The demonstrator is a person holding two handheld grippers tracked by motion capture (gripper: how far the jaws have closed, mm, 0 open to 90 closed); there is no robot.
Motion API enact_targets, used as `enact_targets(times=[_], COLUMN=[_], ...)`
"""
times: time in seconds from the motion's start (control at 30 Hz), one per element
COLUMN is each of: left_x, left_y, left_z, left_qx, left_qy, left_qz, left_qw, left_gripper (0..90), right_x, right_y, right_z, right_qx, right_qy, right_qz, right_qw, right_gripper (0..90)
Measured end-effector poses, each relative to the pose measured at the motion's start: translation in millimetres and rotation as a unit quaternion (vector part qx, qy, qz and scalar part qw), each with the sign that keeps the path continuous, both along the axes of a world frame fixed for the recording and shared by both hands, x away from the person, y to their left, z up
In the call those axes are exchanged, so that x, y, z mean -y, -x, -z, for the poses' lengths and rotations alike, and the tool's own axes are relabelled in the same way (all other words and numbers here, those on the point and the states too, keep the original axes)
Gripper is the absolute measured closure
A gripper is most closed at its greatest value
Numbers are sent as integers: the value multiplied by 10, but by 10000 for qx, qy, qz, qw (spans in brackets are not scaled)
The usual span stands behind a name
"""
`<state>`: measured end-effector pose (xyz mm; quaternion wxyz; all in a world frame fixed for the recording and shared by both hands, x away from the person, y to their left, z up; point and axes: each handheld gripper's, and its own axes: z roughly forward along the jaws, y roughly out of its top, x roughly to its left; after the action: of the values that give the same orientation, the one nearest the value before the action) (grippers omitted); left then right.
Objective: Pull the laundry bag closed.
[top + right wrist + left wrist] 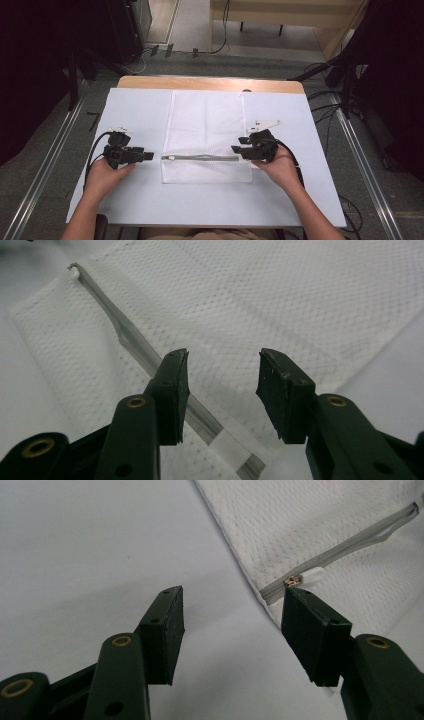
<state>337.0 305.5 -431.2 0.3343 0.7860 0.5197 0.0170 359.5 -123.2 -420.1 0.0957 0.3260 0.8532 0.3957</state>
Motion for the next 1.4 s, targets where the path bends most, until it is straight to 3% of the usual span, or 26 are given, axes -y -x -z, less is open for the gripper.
enact_targets(times=[0.77, 1.2, 1.4], left_x=[43, 15, 12], left_y=[-33, -55, -60], left_z=[-3, 10, 9], left_qx=[5, 10, 32], left_qy=[1, 52, 69], left_qz=[178, 145, 130], left_qw=[9998, 9999, 9999], left_gripper=[426, 425, 425], right_x=[-543, -858, -1026], right_y=[64, -15, -26], right_z=[-63, -3, 39], right_qx=[-128, -303, -301], right_qy=[-42, -296, -254], right_qz=[-555, -779, -876], right_qw=[9984, 9961, 9954], right_gripper=[622, 682, 699])
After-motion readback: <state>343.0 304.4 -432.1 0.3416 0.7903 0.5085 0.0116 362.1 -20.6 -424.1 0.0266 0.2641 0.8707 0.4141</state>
